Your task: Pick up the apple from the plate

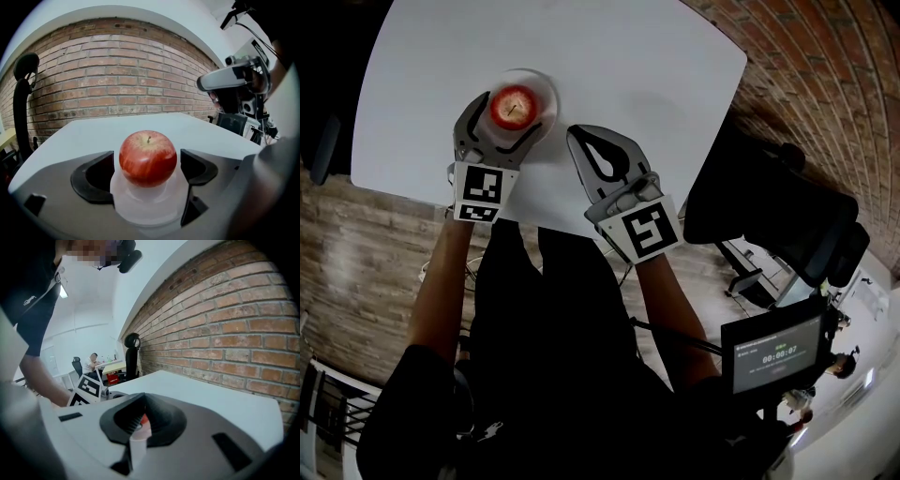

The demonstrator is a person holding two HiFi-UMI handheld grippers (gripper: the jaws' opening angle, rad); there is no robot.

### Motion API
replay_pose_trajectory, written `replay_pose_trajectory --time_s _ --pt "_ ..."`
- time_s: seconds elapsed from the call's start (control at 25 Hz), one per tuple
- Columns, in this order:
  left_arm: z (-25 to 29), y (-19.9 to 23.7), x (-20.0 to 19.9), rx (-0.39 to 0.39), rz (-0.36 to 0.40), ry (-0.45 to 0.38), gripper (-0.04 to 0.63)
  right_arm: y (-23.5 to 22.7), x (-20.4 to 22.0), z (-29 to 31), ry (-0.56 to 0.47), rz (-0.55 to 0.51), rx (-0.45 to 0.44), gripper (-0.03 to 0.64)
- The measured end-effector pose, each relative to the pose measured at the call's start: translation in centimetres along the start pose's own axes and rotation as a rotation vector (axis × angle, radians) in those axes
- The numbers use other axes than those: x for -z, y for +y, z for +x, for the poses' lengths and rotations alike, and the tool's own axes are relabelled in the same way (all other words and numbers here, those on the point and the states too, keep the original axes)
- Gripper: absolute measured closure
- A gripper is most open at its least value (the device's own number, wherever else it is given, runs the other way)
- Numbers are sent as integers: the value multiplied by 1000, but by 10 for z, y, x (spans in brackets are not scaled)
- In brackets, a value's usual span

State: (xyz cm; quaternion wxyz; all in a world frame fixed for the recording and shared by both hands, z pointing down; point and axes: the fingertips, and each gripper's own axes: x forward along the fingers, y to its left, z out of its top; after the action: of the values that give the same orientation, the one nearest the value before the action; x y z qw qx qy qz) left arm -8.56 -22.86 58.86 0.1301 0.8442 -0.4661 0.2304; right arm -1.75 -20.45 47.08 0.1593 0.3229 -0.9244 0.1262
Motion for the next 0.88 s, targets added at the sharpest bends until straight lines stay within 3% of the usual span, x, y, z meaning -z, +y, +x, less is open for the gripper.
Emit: replay_pose_trajectory --time_s 0.4,0.88 --pt "12 -1 -3 -1 47 7 164 -9 3 -5 -2 4 31 614" --pt "21 1 -2 -7 47 16 183 -14 1 -5 -11 -2 48 613"
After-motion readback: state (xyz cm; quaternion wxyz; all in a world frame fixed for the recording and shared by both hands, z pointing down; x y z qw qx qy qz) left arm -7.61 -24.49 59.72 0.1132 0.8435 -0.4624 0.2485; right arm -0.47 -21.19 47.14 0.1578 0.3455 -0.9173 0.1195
